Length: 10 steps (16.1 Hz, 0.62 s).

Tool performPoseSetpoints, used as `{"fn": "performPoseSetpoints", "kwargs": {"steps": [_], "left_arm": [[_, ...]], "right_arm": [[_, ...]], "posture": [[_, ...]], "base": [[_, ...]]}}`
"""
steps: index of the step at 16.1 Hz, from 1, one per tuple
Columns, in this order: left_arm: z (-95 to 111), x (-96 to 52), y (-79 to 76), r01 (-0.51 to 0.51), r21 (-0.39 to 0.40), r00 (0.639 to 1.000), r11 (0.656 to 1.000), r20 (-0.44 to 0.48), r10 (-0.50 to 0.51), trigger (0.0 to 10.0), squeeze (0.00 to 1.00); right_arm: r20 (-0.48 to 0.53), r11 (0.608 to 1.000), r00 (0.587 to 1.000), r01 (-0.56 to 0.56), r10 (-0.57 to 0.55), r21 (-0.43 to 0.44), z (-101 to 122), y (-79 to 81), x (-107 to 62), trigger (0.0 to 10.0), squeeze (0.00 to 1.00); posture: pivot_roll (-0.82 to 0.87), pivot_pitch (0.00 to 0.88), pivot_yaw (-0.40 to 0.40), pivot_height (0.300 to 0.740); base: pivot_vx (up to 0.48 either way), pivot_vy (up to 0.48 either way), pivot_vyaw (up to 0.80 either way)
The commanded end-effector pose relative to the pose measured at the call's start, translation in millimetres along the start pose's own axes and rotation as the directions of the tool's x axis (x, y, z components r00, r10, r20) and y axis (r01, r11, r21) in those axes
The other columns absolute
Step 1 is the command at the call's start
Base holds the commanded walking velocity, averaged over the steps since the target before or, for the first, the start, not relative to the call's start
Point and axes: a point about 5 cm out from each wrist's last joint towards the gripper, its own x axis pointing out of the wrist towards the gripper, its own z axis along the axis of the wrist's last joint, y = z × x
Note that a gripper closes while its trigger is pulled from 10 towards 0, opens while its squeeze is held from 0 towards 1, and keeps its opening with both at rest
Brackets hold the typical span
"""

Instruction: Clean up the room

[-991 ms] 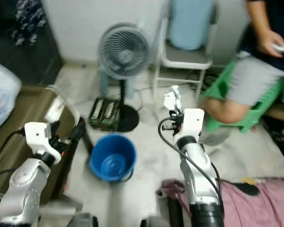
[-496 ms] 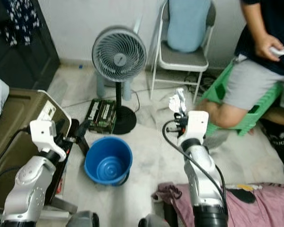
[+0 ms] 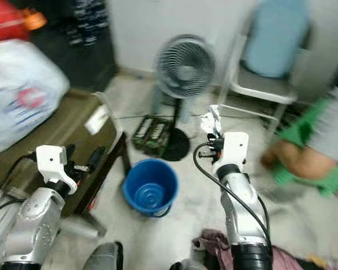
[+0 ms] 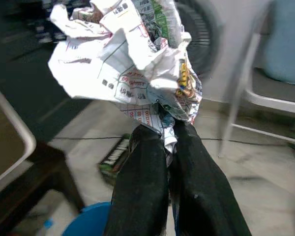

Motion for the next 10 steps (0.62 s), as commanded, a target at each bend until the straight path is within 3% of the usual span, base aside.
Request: {"fn": "performPoseSetpoints", "kwargs": {"steps": [1, 3, 10], "left_arm": [[-3.3, 0.1, -2.3, 0.007, -0.005, 1.0, 1.0, -0.02, -0.007, 10.0, 0.0], [-3.1, -0.1, -7.2, 0.037, -0.007, 0.999, 0.999, -0.02, -0.037, 10.0, 0.0], [0.1, 2.0, -11.9, 0.075, -0.025, 0.997, 0.997, 0.006, -0.075, 10.0, 0.0]], "right_arm": [[-0.007, 1.0, 1.0, 0.007, -0.007, -0.007, -1.1, -1.7, 0.7, 10.0, 0.0], [-0.007, 1.0, 1.0, 0.006, -0.006, -0.007, -1.0, -1.5, 1.3, 10.0, 0.0], [-0.008, 1.0, 1.0, 0.022, -0.022, -0.002, -0.4, -3.6, 3.6, 10.0, 0.0]], "posture": [[0.0, 0.078, -0.069, 0.74], [0.0, 0.079, -0.072, 0.74], [-0.01, 0.094, -0.07, 0.74]], "base": [[0.0, 0.0, 0.8], [0.0, 0.0, 0.8], [0.0, 0.0, 0.0]]}}
